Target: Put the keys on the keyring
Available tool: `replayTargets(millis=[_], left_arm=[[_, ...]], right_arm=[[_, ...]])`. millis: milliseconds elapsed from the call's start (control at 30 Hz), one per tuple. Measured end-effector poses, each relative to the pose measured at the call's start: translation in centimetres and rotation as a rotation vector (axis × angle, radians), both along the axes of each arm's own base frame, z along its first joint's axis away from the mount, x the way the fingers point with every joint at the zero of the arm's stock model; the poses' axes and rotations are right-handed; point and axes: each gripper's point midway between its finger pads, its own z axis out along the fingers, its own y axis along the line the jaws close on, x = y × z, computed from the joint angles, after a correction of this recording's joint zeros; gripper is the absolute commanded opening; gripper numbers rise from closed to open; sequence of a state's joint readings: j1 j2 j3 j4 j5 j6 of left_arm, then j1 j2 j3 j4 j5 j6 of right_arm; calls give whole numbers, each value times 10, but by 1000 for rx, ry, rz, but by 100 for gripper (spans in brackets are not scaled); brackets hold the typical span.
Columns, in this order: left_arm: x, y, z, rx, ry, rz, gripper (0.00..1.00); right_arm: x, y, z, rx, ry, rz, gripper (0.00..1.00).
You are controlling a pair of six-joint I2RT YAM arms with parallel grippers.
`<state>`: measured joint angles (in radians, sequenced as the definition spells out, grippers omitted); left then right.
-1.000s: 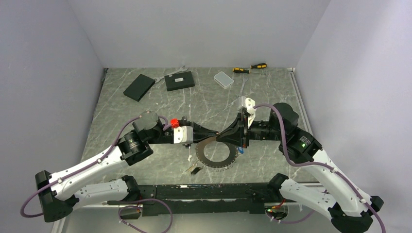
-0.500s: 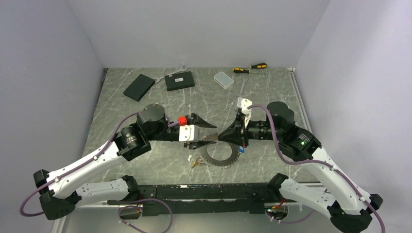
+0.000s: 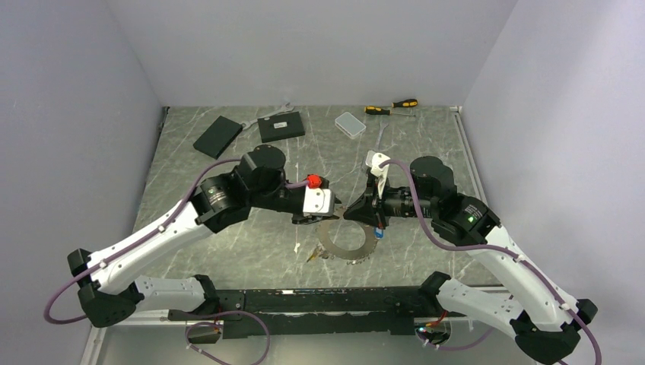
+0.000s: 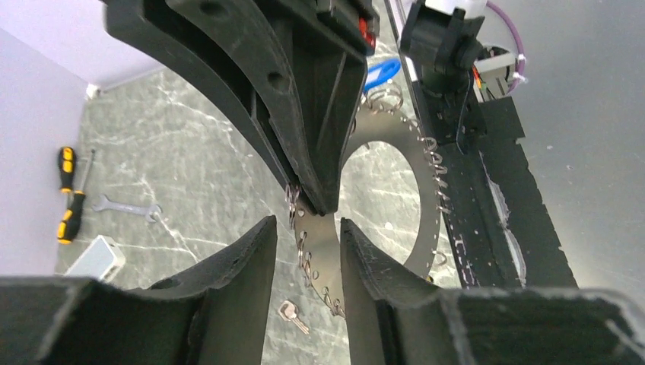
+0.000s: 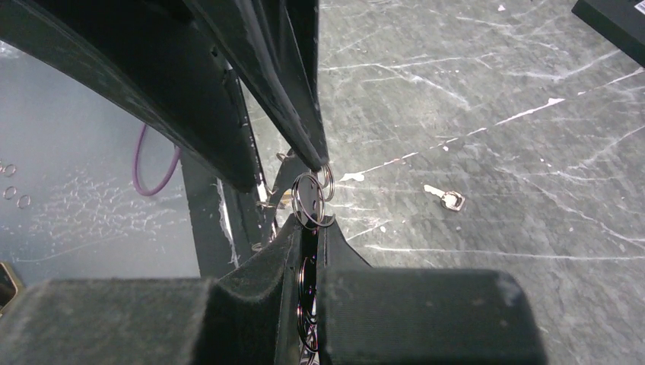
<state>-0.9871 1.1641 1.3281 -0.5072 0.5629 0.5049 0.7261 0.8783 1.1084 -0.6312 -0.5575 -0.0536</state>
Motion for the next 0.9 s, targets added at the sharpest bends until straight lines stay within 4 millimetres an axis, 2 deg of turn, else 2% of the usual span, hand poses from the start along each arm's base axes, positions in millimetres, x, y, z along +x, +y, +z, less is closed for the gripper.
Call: replayTargets(millis=[167, 400, 733, 900], left_arm=[[3, -5, -15, 42, 28, 2, 34], [5, -8, -15, 40, 34, 2, 30], [5, -13, -16, 43, 44, -7, 28], [3, -17, -12, 38, 39, -17, 21]], right_arm=[[0, -1, -1, -4, 3, -3, 0], [-1, -1, -2, -9, 10, -3, 0], [-1, -1, -4, -13, 16, -2, 0], [1, 1, -8, -25, 30, -2, 0]])
